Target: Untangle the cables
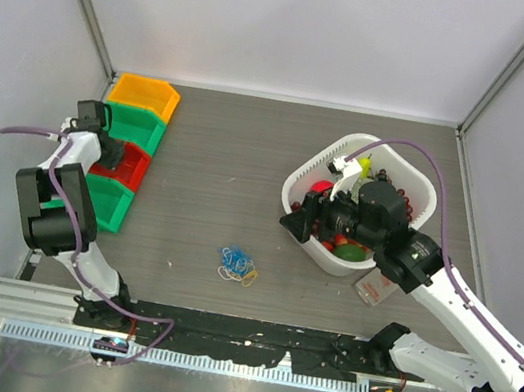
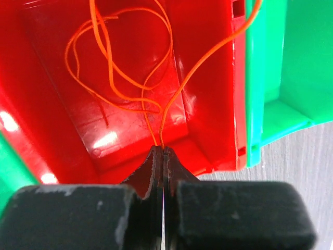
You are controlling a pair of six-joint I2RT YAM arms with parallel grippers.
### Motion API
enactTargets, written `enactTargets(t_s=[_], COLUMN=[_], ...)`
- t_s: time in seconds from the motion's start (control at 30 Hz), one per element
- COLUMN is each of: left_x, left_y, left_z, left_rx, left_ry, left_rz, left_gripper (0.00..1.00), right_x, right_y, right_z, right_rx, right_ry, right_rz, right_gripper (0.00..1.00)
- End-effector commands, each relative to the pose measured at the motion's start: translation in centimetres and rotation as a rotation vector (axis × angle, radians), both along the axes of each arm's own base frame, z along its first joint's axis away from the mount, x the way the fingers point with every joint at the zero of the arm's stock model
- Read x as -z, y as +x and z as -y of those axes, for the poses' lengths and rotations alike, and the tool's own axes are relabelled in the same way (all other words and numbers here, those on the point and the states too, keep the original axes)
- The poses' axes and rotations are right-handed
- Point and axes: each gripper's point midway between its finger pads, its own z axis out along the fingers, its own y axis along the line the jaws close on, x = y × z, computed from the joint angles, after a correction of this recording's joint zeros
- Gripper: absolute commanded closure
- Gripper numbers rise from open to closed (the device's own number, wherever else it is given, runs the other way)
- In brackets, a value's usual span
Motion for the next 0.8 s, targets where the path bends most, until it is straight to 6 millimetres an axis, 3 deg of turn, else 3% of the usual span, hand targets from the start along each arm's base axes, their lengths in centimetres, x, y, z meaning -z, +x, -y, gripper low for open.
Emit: enactTargets(t_s=[0.0, 0.1, 0.2, 0.27, 0.37, 0.5, 0.67, 0.77], left_x=[0.3, 0.9, -0.2, -2.0, -4.4, -7.8, -10.3, -10.4], left_y=[2.1, 1.9, 1.5, 1.1, -0.2, -1.8, -2.9, -3.1], left_z=[-0.7, -0.5, -0.5, -0.5, -0.9, -2.1, -4.5, -5.5], left_rx=[0.058, 0.089, 0.120, 0.138, 0.146, 0.159, 0.132, 0.105], left_ry=[0.037, 0.037, 0.070, 0.104, 0.160, 0.275, 0.370, 0.374], left_rz=[0.044, 0.014, 0.029, 0.052, 0.061, 0.061, 0.002, -0.055], left_gripper=[1.00, 1.00, 0.99, 0.84, 0.44, 0.22, 0.20, 0.23], right_x=[-2.2, -2.2, -2.3, -2.4, -2.3, -2.2, -2.1, -2.2], right_y=[0.4, 0.4, 0.5, 0.4, 0.4, 0.3, 0.2, 0.1], right_z=[0.0, 0.1, 0.1, 0.0, 0.0, 0.0, 0.0, 0.0], right_rx=[0.012, 0.014, 0.015, 0.011, 0.009, 0.004, -0.003, -0.012], right_ry=[0.048, 0.048, 0.049, 0.053, 0.056, 0.055, 0.052, 0.055], right_rz=[0.062, 0.065, 0.066, 0.066, 0.063, 0.067, 0.075, 0.076], right_gripper=[0.27, 0.27, 0.27, 0.27, 0.27, 0.27, 0.26, 0.27])
